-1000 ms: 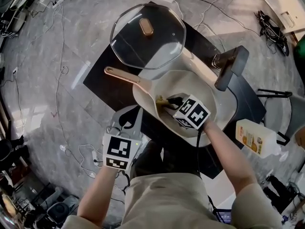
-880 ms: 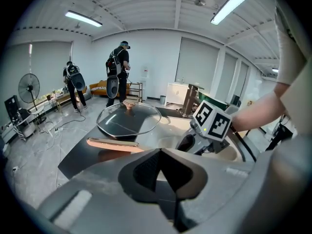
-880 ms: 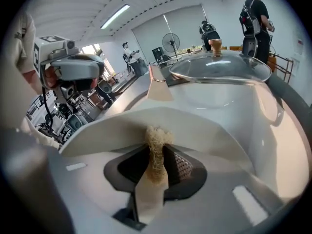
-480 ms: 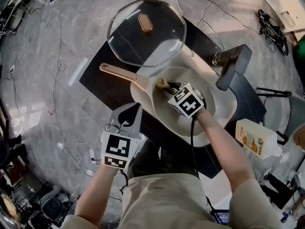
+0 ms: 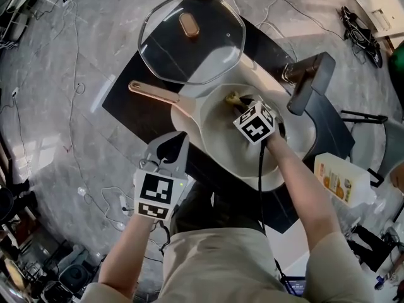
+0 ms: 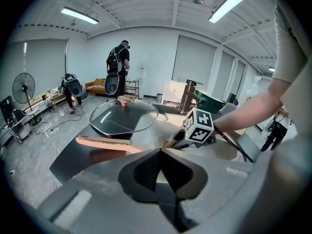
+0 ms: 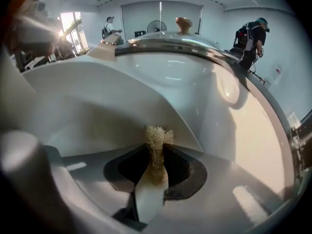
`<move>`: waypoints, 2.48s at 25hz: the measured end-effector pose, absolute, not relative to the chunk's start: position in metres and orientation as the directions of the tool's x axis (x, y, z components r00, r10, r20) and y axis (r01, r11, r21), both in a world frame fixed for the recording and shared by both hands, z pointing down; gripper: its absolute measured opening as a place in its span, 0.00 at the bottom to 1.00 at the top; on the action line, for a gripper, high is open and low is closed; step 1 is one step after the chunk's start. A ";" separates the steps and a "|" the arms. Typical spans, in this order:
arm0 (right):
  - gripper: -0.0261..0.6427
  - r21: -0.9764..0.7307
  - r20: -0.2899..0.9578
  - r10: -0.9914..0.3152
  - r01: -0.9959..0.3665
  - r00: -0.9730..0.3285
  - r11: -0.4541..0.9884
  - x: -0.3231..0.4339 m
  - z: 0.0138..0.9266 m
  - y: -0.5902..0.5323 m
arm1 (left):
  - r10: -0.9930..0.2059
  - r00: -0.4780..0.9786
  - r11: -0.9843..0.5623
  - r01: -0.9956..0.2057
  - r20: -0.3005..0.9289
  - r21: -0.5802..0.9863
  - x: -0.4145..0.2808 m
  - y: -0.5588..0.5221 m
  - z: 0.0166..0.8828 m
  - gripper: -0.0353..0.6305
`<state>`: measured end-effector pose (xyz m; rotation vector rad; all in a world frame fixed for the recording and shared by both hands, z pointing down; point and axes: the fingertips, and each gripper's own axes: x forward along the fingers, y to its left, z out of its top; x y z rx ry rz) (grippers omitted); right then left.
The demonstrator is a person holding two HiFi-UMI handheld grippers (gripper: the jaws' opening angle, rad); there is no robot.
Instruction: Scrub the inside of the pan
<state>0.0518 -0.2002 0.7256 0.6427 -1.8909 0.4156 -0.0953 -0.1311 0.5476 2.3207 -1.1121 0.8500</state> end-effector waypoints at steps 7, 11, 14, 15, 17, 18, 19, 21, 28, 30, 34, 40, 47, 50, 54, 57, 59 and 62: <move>0.18 0.117 0.985 -0.167 -0.517 -0.051 0.848 0.113 0.735 -0.172 | -0.548 0.483 -0.593 -0.800 0.682 0.090 -0.100 -0.133 0.538 0.06; 0.18 0.036 0.999 -0.023 -0.448 0.035 0.894 0.129 0.734 -0.138 | -0.554 0.480 -0.588 -0.804 0.680 0.089 -0.101 -0.134 0.536 0.06; 0.18 -0.065 0.991 0.109 -0.443 0.074 0.894 0.135 0.725 -0.112 | -0.550 0.487 -0.593 -0.800 0.679 0.093 -0.098 -0.133 0.536 0.06; 0.18 -0.089 0.986 0.140 -0.438 0.086 0.894 0.136 0.720 -0.106 | -0.548 0.491 -0.597 -0.797 0.678 0.094 -0.096 -0.132 0.535 0.06; 0.18 -0.148 0.973 0.207 -0.418 0.100 0.896 0.138 0.712 -0.090 | -0.543 0.496 -0.603 -0.792 0.677 0.096 -0.095 -0.131 0.535 0.06; 0.18 -0.188 0.964 0.248 -0.405 0.100 0.895 0.137 0.708 -0.081 | -0.542 0.497 -0.605 -0.790 0.677 0.096 -0.095 -0.130 0.535 0.06; 0.18 -0.235 0.952 0.292 -0.391 0.092 0.890 0.136 0.703 -0.071 | -0.541 0.498 -0.606 -0.790 0.678 0.097 -0.095 -0.129 0.536 0.06; 0.18 -0.326 0.926 0.372 -0.369 0.058 0.870 0.131 0.695 -0.052 | -0.538 0.497 -0.604 -0.791 0.680 0.101 -0.096 -0.128 0.538 0.06; 0.18 -0.540 0.841 0.523 -0.261 -0.140 0.800 0.081 0.655 -0.018 | -0.537 0.493 -0.591 -0.799 0.684 0.112 -0.102 -0.126 0.545 0.06; 0.18 -0.564 0.823 0.518 -0.231 -0.233 0.793 0.057 0.651 -0.019 | -0.535 0.491 -0.588 -0.801 0.687 0.114 -0.104 -0.126 0.548 0.06; 0.19 -0.554 0.816 0.473 -0.219 -0.331 0.803 0.026 0.657 -0.033 | -0.533 0.492 -0.586 -0.801 0.688 0.119 -0.105 -0.125 0.551 0.06; 0.19 -0.414 0.874 0.310 -0.238 -0.375 0.879 -0.004 0.674 -0.079 | -0.533 0.493 -0.583 -0.803 0.688 0.124 -0.106 -0.123 0.556 0.06; 0.19 -0.259 0.929 0.119 -0.385 -0.350 0.886 0.001 0.705 -0.130 | -0.526 0.496 -0.580 -0.803 0.691 0.135 -0.110 -0.116 0.559 0.06; 0.19 -0.199 0.952 0.061 -0.455 -0.301 0.868 0.015 0.717 -0.147 | -0.517 0.497 -0.574 -0.805 0.697 0.149 -0.113 -0.113 0.564 0.06; 0.19 -0.084 0.984 -0.008 -0.496 -0.180 0.864 0.045 0.735 -0.163 | -0.512 0.495 -0.571 -0.807 0.702 0.151 -0.114 -0.112 0.568 0.06; 0.19 -0.038 0.996 -0.006 -0.472 -0.092 0.881 0.067 0.744 -0.161 | -0.509 0.498 -0.575 -0.804 0.702 0.154 -0.112 -0.110 0.569 0.06; 0.19 -0.020 0.999 0.005 -0.450 -0.034 0.893 0.080 0.746 -0.154 | -0.505 0.499 -0.576 -0.802 0.704 0.155 -0.113 -0.109 0.570 0.06; 0.19 -0.033 0.998 0.052 -0.451 0.031 0.892 0.099 0.744 -0.138 | -0.504 0.499 -0.578 -0.802 0.705 0.154 -0.113 -0.108 0.570 0.06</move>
